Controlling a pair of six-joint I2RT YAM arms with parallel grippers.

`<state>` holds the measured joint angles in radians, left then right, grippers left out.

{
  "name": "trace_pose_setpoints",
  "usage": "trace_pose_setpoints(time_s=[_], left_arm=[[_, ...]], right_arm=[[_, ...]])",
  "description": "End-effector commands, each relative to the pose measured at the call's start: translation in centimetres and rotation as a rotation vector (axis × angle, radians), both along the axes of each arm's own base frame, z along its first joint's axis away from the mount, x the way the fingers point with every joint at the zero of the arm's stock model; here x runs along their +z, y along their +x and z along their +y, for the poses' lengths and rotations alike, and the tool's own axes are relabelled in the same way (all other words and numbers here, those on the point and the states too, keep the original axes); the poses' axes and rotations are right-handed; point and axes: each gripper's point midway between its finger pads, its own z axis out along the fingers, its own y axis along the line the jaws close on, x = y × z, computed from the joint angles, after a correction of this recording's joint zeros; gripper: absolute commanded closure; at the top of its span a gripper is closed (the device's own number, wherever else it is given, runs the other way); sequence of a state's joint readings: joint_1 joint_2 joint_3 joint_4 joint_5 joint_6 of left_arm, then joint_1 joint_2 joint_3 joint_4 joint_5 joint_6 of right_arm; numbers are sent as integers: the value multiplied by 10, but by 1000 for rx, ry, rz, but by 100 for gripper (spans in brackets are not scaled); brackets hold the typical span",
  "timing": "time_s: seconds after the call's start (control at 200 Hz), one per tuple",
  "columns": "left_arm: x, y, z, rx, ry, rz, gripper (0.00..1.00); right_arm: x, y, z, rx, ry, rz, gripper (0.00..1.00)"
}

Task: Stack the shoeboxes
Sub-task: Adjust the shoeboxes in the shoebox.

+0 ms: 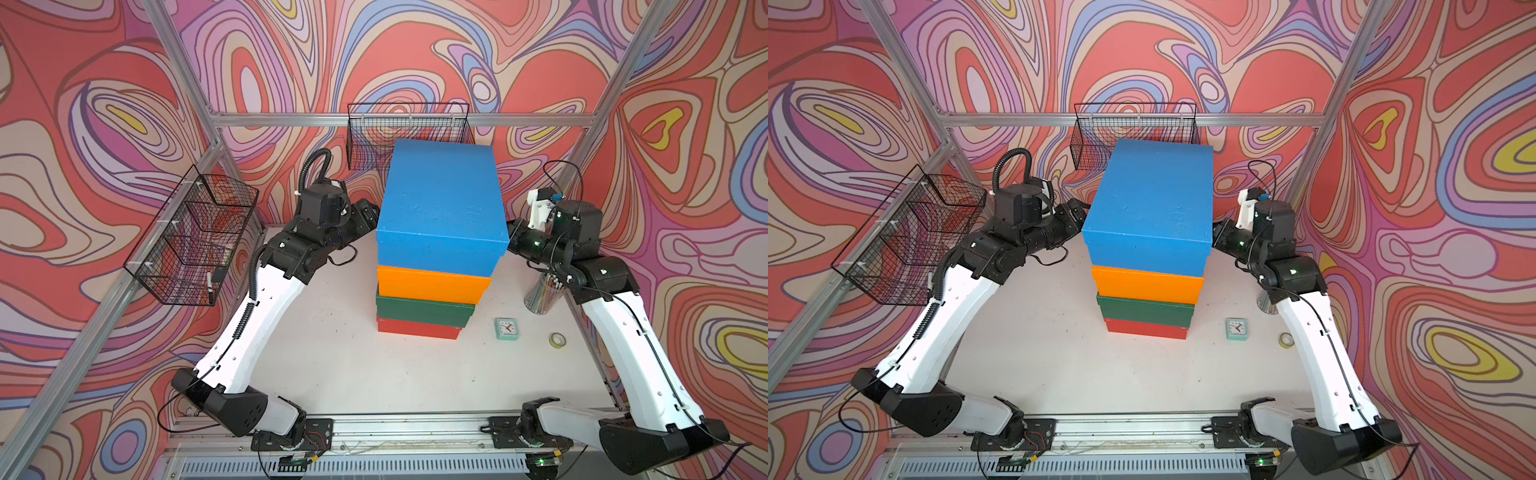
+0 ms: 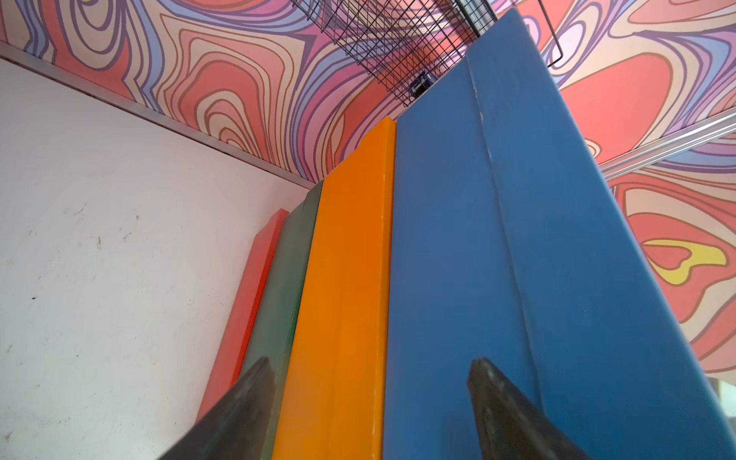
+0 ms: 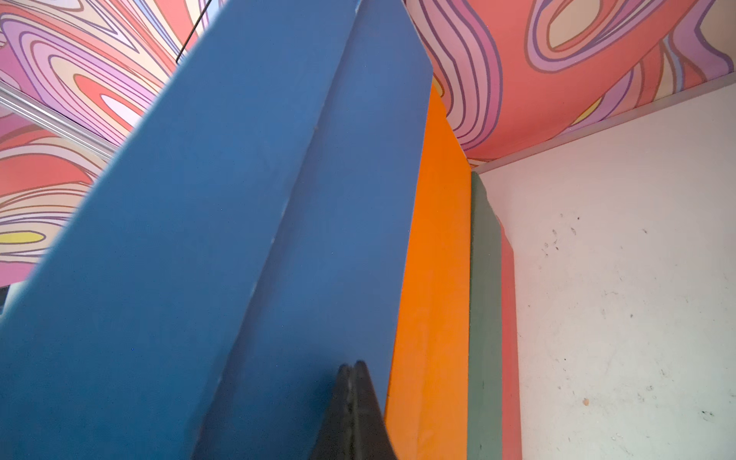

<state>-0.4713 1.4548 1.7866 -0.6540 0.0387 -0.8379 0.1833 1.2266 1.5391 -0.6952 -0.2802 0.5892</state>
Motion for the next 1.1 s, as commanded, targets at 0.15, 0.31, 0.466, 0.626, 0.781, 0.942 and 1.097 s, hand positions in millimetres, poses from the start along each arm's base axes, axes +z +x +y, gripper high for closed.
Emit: trace_pose_setpoints(time_s=[0.15, 0.31, 0.466, 0.626, 0.781, 0.942, 1.097], left_arm=[[-5, -11, -4, -25, 9, 0, 20], [-10, -11, 2, -7, 11, 11, 17], [-12, -11, 12, 15, 12, 19, 13], [-11, -16, 37, 82, 69, 3, 0], [-33, -21, 79, 196, 196, -24, 0], [-69, -27, 125, 364, 299, -45, 0], [-102, -28, 153, 479, 421, -65, 0]], right_arm=[[10, -3, 10, 42, 6, -25, 100], [9, -2, 1, -6, -21, -22, 100], [7, -3, -8, -49, -53, -13, 100], [2, -2, -35, -161, -183, -24, 90], [-30, 5, -67, -283, -379, -2, 51], [-80, 21, -80, -328, -493, 20, 2], [-122, 34, -98, -421, -579, 58, 2]])
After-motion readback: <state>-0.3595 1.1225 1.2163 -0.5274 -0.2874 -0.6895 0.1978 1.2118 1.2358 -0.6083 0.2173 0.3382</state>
